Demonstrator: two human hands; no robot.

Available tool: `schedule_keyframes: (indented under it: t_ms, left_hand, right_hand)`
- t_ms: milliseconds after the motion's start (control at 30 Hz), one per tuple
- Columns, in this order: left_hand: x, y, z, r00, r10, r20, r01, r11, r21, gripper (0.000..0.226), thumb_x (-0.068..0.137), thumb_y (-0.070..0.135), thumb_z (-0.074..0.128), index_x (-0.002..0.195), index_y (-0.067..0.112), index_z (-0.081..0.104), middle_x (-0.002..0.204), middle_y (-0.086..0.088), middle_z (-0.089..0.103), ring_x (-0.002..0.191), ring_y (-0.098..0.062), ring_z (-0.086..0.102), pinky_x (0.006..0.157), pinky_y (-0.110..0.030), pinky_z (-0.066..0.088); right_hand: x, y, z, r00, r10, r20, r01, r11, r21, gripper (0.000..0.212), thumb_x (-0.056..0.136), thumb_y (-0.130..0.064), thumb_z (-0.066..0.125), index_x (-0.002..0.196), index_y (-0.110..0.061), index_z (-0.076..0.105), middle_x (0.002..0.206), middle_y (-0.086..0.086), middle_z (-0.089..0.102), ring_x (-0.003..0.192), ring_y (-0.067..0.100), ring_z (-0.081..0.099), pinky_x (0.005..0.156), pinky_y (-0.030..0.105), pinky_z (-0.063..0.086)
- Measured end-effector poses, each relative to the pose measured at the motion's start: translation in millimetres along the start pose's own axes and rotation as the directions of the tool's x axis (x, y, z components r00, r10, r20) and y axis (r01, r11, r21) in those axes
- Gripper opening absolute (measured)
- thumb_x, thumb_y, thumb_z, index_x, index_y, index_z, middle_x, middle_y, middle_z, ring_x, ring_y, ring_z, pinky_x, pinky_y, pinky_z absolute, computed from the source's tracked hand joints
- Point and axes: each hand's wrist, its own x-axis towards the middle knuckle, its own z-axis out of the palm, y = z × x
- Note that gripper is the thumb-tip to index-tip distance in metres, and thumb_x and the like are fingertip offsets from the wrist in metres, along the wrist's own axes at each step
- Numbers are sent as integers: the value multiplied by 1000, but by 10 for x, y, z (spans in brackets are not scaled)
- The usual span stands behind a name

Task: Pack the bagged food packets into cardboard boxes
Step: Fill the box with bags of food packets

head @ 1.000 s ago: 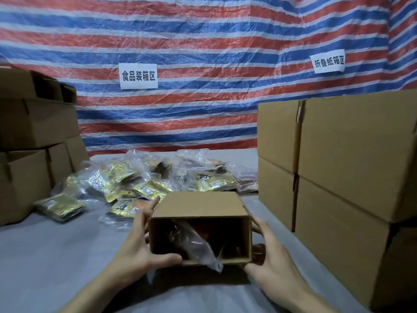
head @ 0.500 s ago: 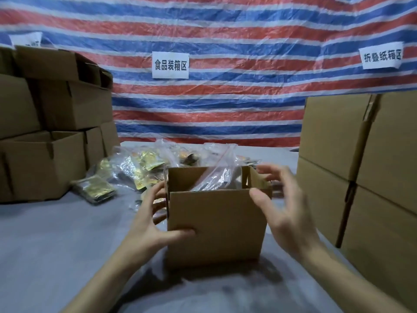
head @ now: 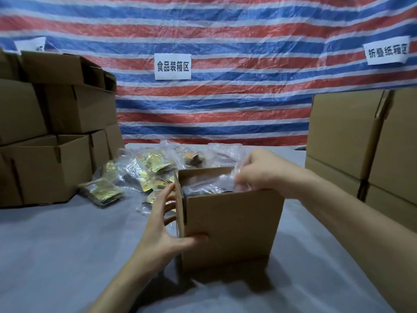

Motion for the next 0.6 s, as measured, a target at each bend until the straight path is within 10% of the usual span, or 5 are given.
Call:
schedule_keyframes:
  t_ms: [67, 300, 500, 600]
  left_hand:
    - [0, 21, 14, 1000, 13, 0, -13, 1000, 13, 127, 37, 66, 95, 148, 46, 36, 140, 15, 55, 127, -8, 56, 104, -33, 47]
    - [-17, 34, 24, 1000, 6, -14, -6, 1000, 6, 118, 39, 57, 94, 141, 54, 35, 133, 24, 55, 122, 2, 56, 96, -17, 47]
    - [-8, 27, 8, 1000, 12, -3, -12, 1000, 15, 117, 37, 71, 92, 138, 60, 32, 129, 33, 52, 123, 6, 52, 94, -16, 46]
    - [-4, 23, 15, 1000, 19, -4, -19, 999, 27, 106, 43, 61, 90, 131, 71, 31, 123, 39, 50, 122, 6, 53, 91, -10, 47]
  right_hand:
    - [55, -24, 28, 1000, 16, 25, -7, 945, -326, 8, 90, -16, 64, 88, -10, 69, 85, 6, 71, 77, 20, 70, 60, 33, 59]
    - [131, -320, 14, 956, 211, 202, -25, 749, -662, 32, 94, -30, 65, 124, -20, 66, 103, 0, 65, 94, 20, 65, 88, 34, 54]
    - [-16, -468, -87, 916, -397, -53, 284, 737, -613, 15, 95, -34, 61, 95, -21, 68, 79, -2, 65, 75, 17, 65, 68, 36, 57]
    - [-112, -519, -31, 888, -285, 361, 385, 890, -245, 36, 101, -53, 47, 103, -32, 77, 87, -14, 74, 83, 5, 69, 75, 22, 54]
